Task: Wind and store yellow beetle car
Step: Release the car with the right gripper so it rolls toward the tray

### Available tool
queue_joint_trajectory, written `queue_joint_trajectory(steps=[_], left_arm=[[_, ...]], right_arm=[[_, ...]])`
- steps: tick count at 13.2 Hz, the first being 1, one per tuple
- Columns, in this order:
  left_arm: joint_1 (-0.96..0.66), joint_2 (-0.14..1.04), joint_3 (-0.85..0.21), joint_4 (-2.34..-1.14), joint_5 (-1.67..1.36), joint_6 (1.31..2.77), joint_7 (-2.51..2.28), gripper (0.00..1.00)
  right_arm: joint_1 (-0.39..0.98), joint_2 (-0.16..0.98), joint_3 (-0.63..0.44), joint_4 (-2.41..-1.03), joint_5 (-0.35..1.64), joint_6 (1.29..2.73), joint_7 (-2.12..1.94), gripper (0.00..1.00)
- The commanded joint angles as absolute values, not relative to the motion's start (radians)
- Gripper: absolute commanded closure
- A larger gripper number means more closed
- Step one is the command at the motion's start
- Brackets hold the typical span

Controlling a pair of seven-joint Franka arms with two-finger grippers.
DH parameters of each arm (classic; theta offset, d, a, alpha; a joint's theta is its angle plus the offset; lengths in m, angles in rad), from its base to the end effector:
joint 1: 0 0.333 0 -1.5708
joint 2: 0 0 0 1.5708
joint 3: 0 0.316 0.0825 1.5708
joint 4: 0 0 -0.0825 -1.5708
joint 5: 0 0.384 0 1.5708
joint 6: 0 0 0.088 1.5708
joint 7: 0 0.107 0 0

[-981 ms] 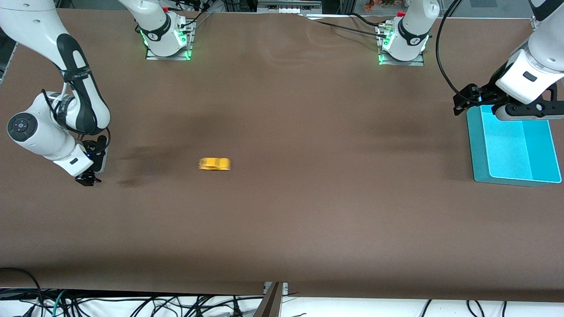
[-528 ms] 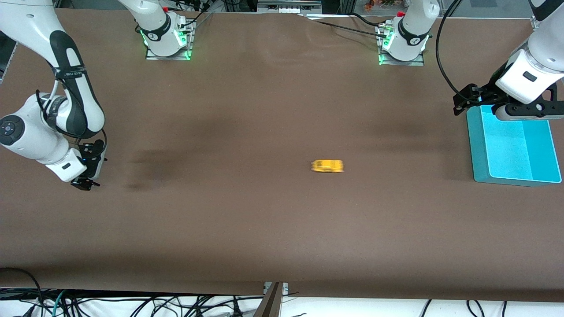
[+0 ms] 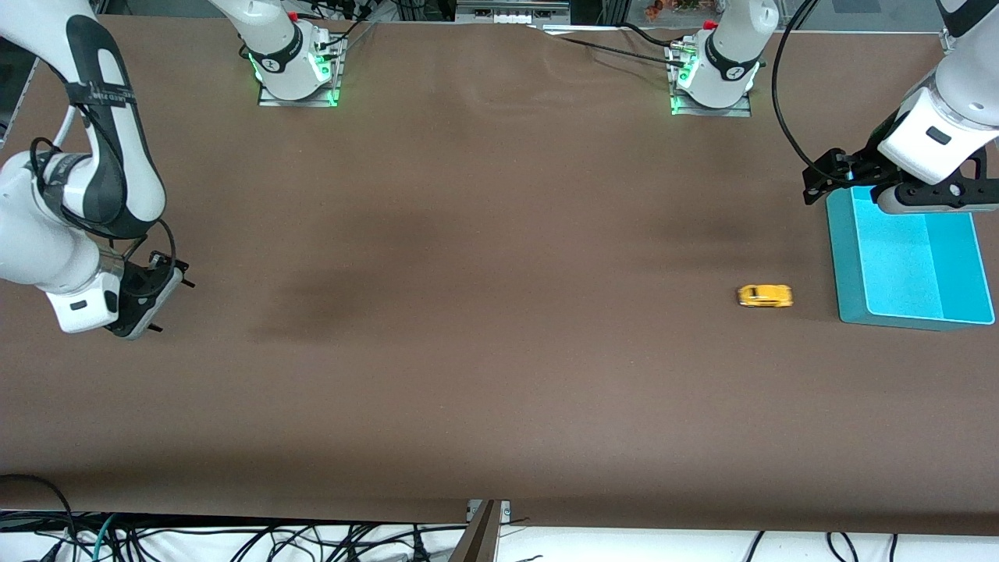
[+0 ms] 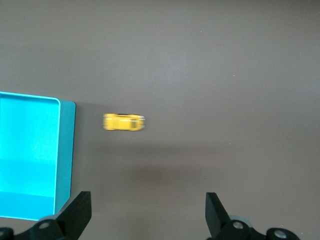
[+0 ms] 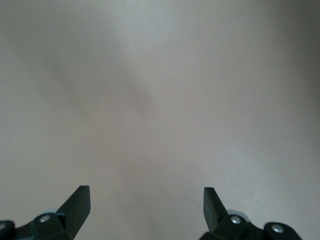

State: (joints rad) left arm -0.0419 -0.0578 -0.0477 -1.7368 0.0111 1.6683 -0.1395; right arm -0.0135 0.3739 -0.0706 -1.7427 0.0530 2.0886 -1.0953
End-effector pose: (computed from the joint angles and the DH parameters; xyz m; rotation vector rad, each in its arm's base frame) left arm 0.5395 -0.0480 0.5858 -3.1257 -0.0764 0.0143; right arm 0.6465 -0.0480 0.3593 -2.7376 -1.4758 0.0175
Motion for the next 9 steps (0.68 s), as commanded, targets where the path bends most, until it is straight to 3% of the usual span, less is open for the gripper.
queue_joint_trajectory(steps=[1,4,9], left_arm=[[-0.048,-0.049,-0.055,-1.709,0.002,1.640,-0.141,0.00],[-0.048,-0.048,-0.066,-1.709,0.002,1.640,-0.144,0.00],[-0.043,-0.005,-0.066,-1.717,0.003,1.568,-0.042,0.00]], right_arm=[[0.020,0.373,-0.066,-1.633,0.057,1.910,-0.843,0.00],[0.066,0.373,-0.064,-1.478,0.066,1.680,-0.527,0.00],[0.074,0.289,-0.035,-1.410,0.066,1.528,-0.237,0.00]])
